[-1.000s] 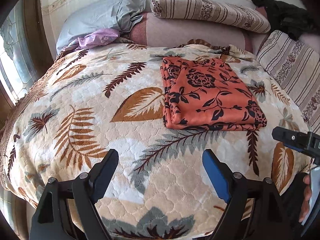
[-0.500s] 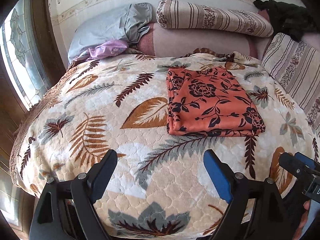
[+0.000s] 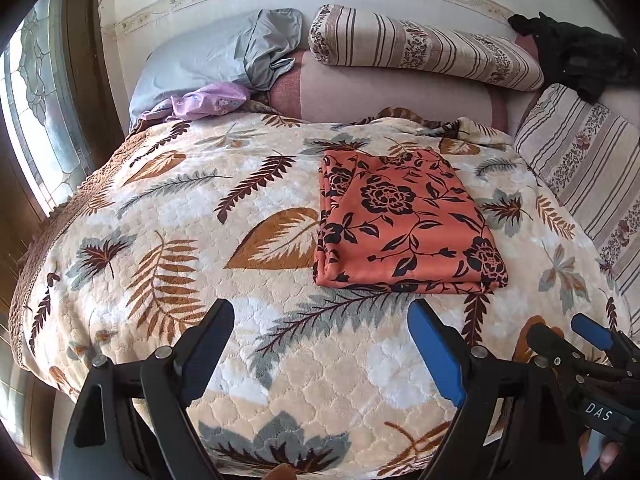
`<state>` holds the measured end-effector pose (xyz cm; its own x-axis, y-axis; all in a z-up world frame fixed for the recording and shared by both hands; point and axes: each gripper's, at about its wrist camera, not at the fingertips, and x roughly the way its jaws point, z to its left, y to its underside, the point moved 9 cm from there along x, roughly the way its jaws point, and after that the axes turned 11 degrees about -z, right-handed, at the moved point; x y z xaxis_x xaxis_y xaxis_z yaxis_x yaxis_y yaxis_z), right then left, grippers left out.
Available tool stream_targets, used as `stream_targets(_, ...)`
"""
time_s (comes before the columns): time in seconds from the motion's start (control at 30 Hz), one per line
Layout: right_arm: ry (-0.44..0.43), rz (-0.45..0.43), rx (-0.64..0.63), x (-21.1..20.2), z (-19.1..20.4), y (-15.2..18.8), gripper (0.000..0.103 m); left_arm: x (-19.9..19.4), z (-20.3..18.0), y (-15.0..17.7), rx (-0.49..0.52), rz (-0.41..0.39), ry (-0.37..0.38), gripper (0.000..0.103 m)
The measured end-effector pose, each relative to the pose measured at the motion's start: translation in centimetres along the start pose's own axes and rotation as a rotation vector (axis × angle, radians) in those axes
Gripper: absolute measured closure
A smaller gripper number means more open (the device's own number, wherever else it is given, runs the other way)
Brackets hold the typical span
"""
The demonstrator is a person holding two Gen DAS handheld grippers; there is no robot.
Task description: Fold small clothes
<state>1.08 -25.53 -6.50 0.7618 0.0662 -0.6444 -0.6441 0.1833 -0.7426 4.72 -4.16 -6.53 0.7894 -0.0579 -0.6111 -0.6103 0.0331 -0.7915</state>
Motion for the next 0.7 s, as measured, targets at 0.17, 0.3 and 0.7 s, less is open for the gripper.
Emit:
stream_targets(0.17,0.005,-0.009,-0.016,-0.2,0.2,-0.6,0.005,-0.6,-0.1,-0.4,-0.010,-0.008,0.018,0.011)
stream_targets(0.3,0.003,-0.019,-0.035,-0.6,0.6,-1.1,0.005,-1.5,-0.2,-0.9,-0.011,-0.025,0.019,0.011)
stream_targets(0.7,0.017,-0.029,-0.085,-0.1,0.8,-2.0,0.005,-0.3,-0.3,-1.0,-0.034,0.007,0.027,0.011)
